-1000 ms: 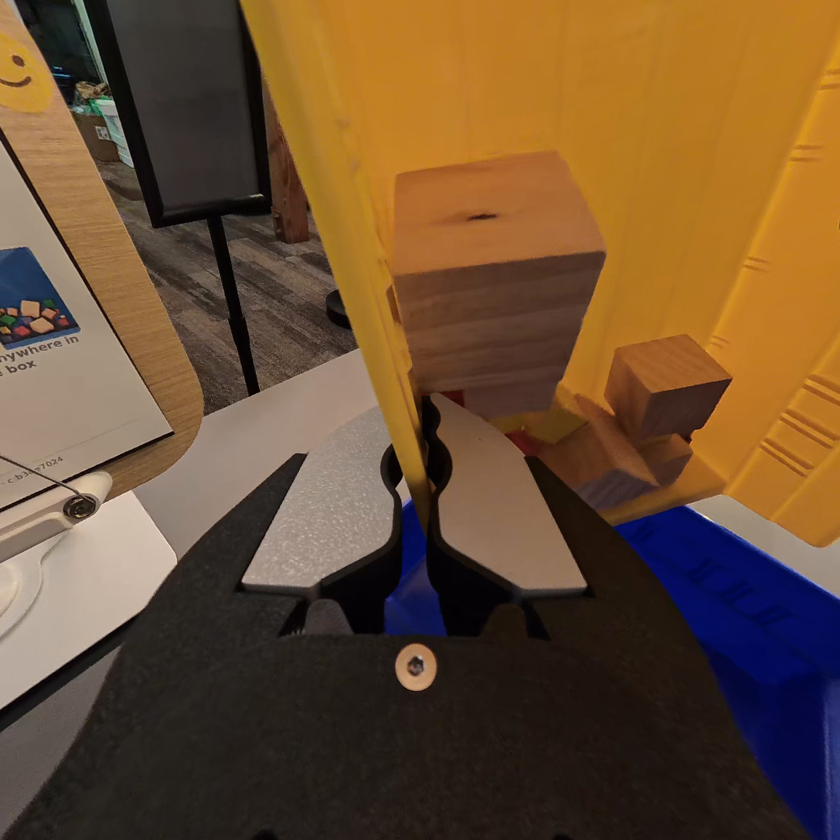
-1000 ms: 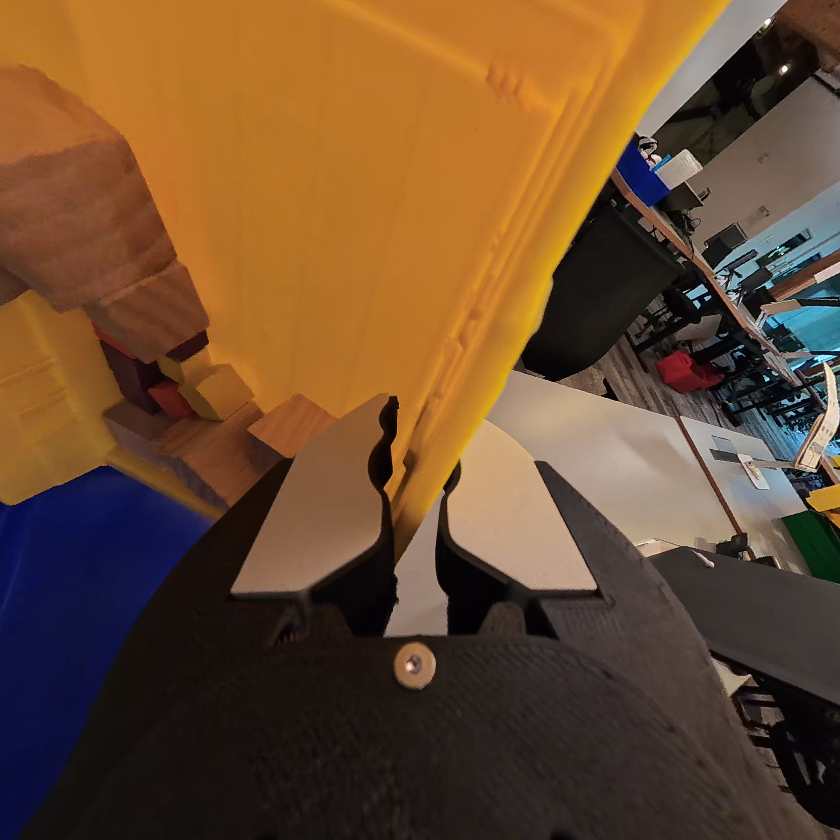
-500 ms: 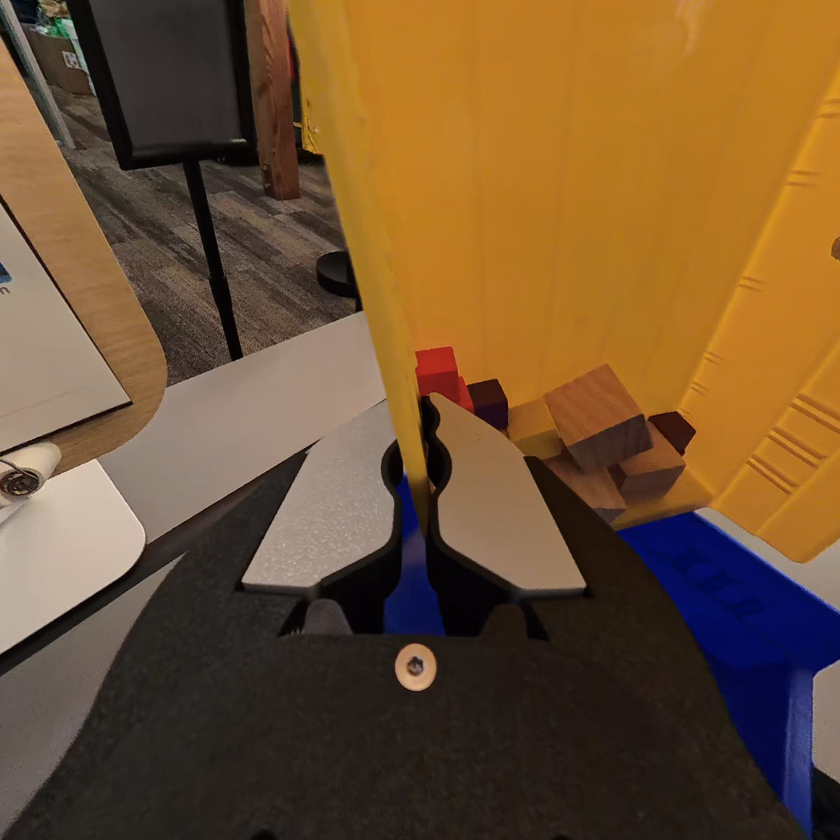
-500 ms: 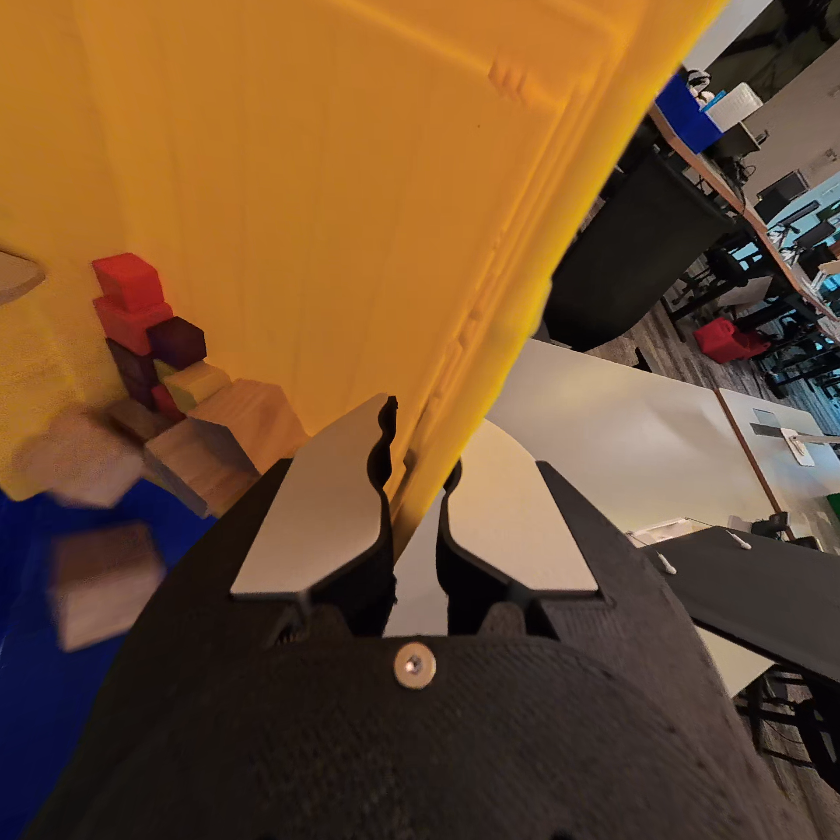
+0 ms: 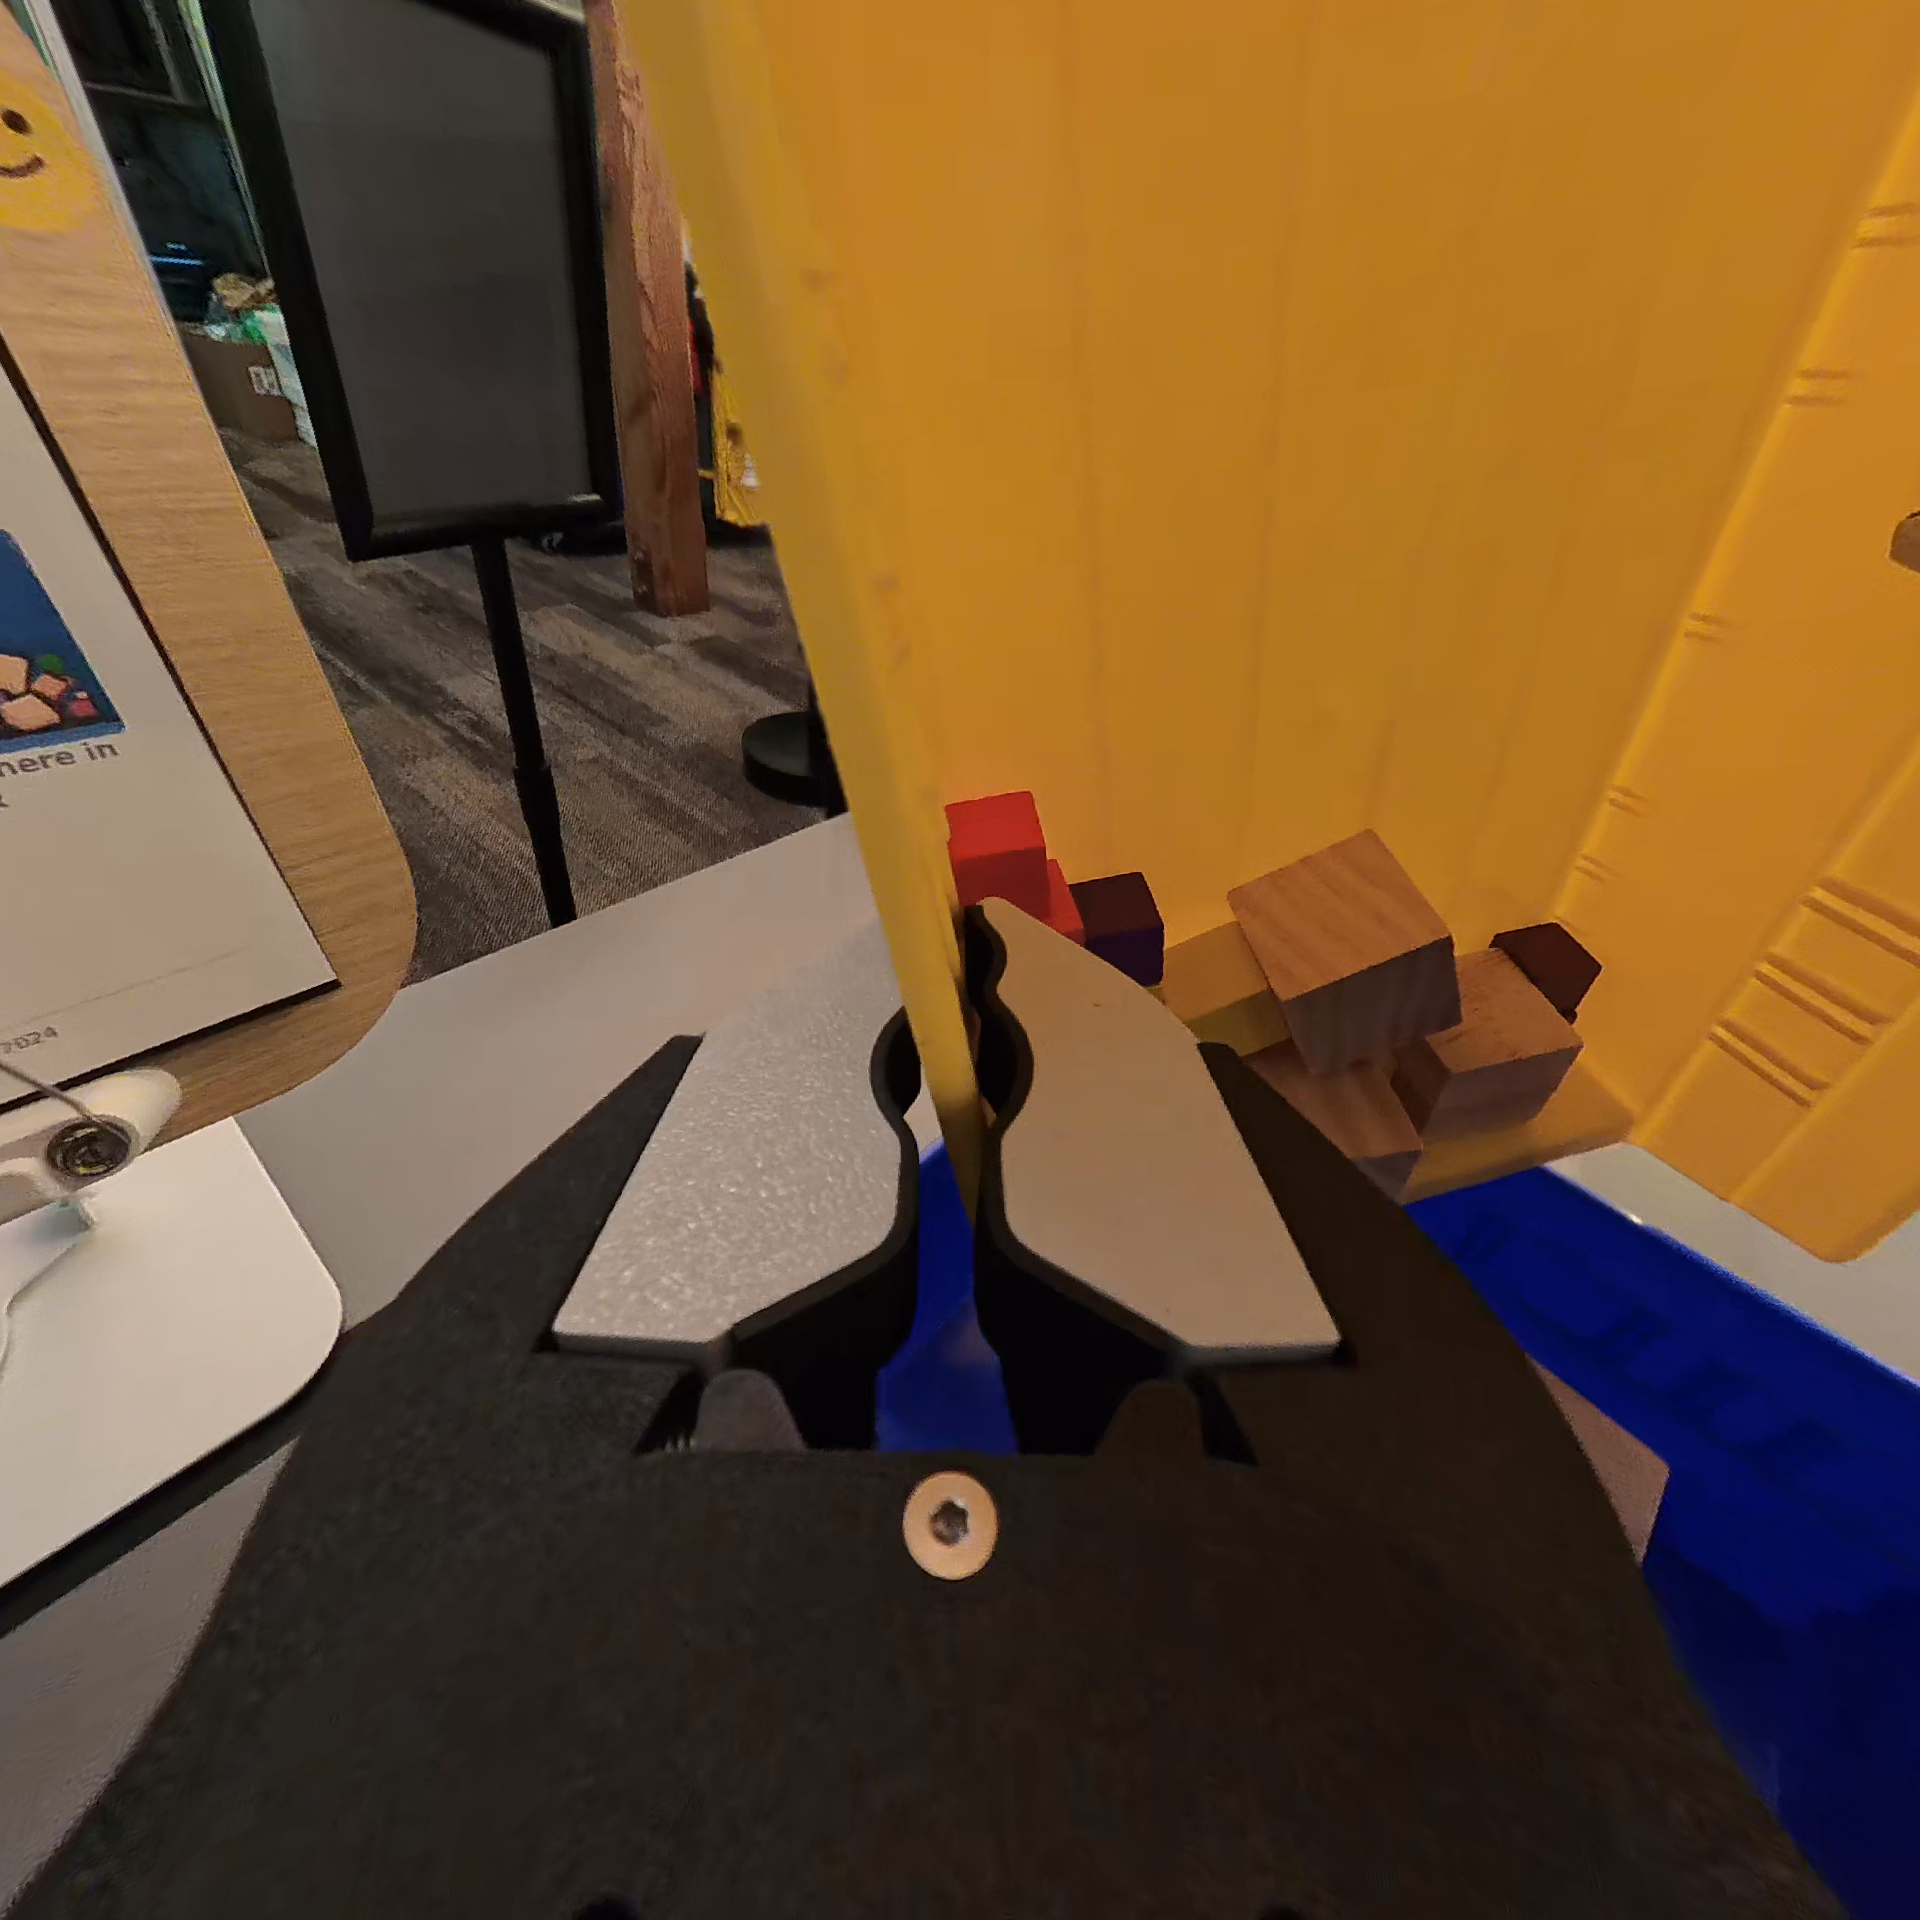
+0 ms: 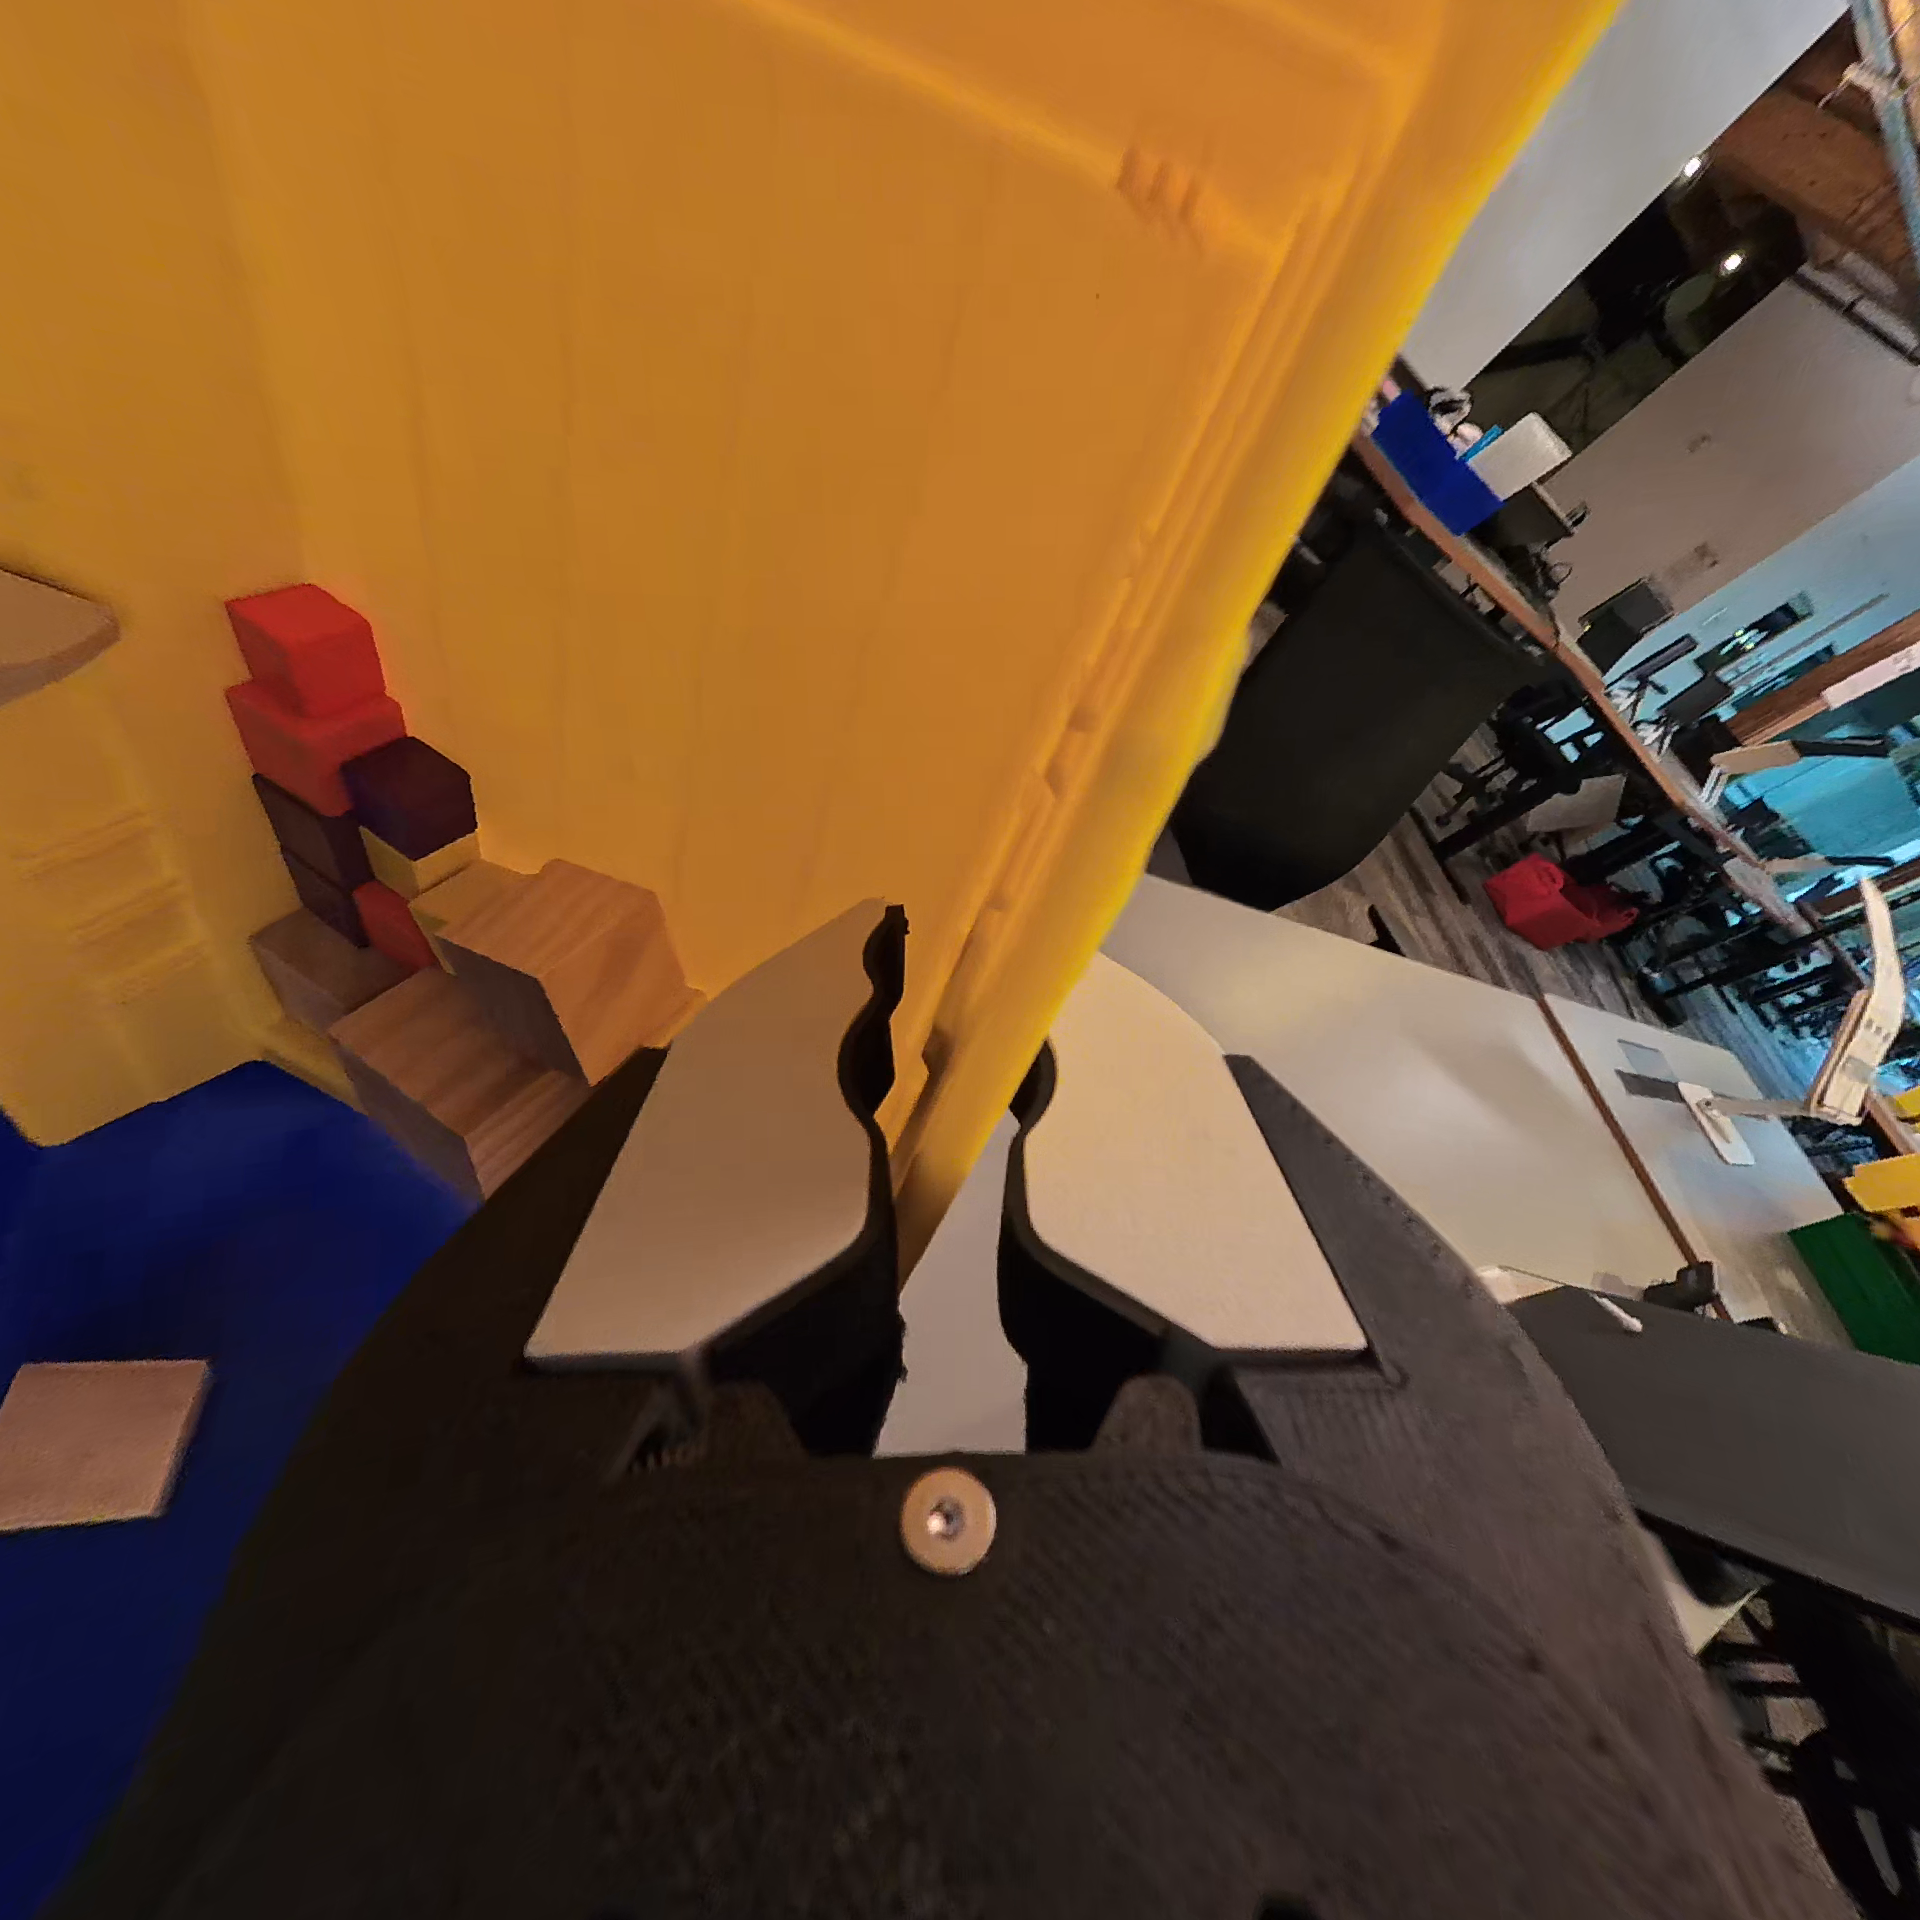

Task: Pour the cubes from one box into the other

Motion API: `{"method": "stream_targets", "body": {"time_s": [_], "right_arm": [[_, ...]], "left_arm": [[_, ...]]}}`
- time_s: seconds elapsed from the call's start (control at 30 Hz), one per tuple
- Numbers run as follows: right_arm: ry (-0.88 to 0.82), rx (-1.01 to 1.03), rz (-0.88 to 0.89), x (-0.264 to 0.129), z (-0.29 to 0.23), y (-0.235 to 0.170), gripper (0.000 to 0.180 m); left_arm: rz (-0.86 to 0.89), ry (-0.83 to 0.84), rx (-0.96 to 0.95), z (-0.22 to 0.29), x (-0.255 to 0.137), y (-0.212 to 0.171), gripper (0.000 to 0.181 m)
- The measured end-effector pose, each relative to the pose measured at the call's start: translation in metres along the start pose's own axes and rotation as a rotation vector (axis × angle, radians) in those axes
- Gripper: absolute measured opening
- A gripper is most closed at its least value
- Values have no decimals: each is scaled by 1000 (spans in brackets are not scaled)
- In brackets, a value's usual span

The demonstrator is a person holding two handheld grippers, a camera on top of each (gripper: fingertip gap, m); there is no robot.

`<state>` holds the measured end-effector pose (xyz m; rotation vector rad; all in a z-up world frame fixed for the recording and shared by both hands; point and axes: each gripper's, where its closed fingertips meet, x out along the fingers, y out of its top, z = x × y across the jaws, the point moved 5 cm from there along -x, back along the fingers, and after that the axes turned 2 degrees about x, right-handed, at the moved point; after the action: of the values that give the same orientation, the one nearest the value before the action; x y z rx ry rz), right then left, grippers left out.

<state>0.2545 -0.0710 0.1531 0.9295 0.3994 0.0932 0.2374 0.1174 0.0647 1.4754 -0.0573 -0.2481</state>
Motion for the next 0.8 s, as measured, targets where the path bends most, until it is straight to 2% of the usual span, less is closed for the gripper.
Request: {"method": "stream_targets", "body": {"time_s": [0.33,0.8], "right_arm": [[-43,-50,80,-18,0,11,17],[-70,-122,126,-32,-3,20,17]], "left_arm": [[120,-18,-67,3,-6,4,4],[173,-39,-80,5,-15,3,5]]}}
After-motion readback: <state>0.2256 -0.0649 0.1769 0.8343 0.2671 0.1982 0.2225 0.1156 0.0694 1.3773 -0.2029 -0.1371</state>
